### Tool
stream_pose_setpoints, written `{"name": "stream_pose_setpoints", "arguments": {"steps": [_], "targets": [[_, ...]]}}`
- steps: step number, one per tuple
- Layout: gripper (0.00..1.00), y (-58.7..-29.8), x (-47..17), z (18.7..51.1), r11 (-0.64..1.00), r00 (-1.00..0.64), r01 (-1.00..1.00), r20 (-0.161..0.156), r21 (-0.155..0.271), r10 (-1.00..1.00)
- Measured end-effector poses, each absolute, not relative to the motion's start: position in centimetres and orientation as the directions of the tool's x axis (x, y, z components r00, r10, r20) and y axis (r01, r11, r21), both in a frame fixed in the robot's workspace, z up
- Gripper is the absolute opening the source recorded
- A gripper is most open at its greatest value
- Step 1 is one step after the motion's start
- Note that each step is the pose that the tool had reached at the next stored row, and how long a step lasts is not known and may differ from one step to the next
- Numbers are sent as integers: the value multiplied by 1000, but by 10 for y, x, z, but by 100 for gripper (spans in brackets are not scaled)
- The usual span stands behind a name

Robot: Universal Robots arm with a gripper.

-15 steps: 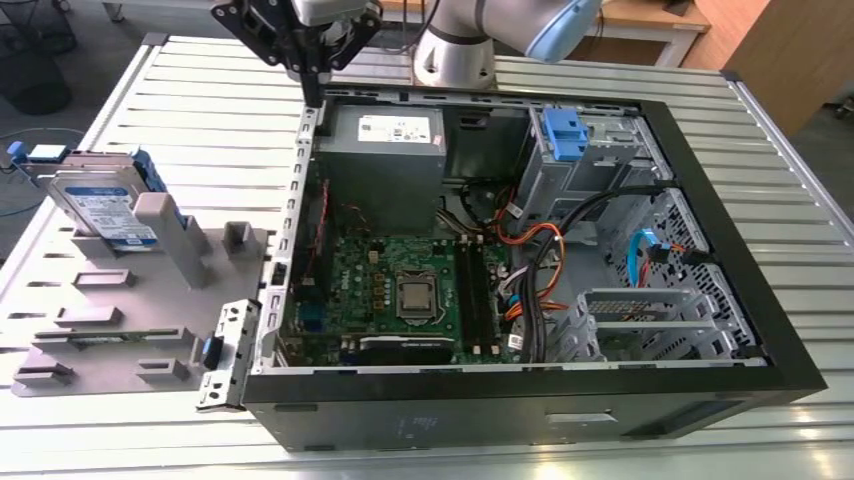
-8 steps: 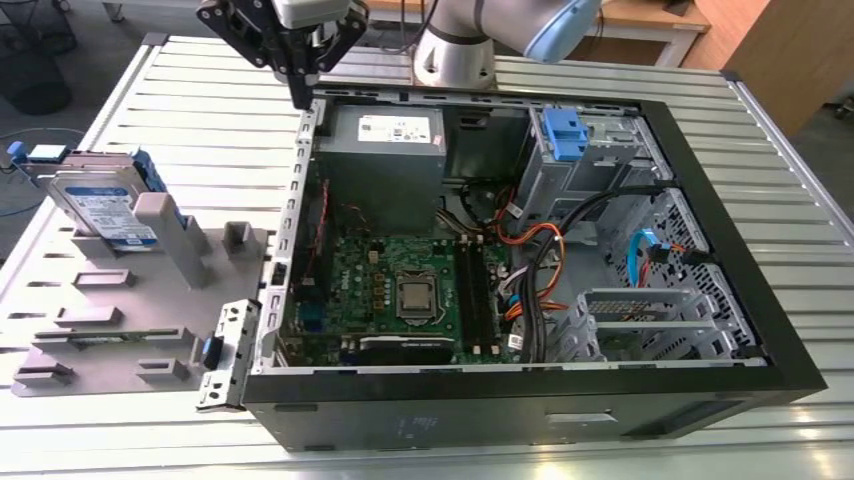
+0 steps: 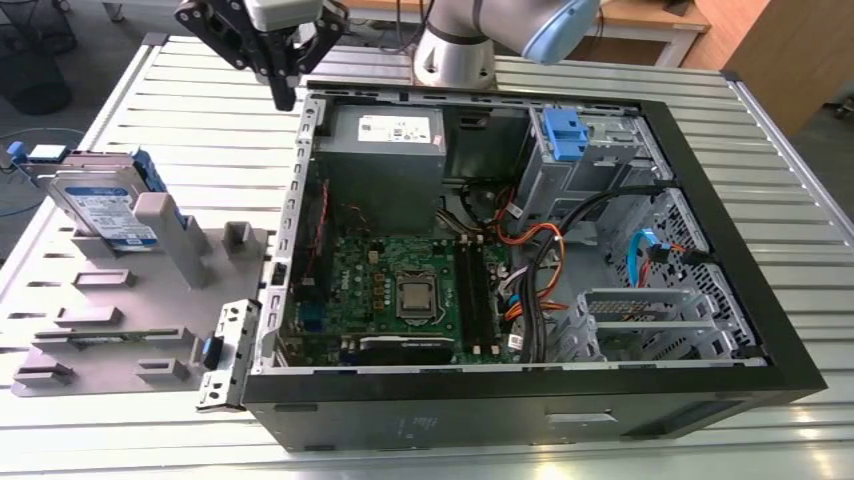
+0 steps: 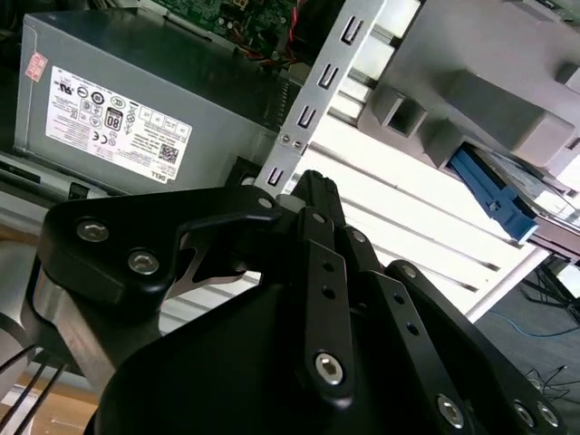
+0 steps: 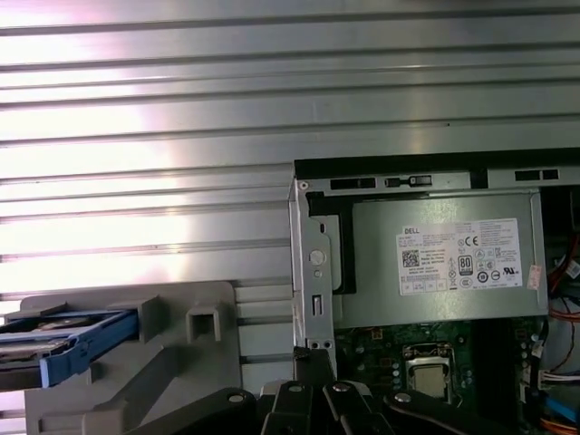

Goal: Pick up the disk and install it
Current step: 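Reach for the disk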

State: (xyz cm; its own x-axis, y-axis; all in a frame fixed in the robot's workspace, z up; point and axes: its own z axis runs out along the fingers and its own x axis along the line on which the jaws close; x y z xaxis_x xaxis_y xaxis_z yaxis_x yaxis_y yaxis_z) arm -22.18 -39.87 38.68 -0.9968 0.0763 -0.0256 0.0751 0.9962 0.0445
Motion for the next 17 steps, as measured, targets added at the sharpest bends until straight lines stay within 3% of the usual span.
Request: {"name": "stream_pose_setpoints", "arguments": {"steps": [17], "targets": [[11, -398, -259, 383, 996, -997, 75, -26, 44, 76]]}}
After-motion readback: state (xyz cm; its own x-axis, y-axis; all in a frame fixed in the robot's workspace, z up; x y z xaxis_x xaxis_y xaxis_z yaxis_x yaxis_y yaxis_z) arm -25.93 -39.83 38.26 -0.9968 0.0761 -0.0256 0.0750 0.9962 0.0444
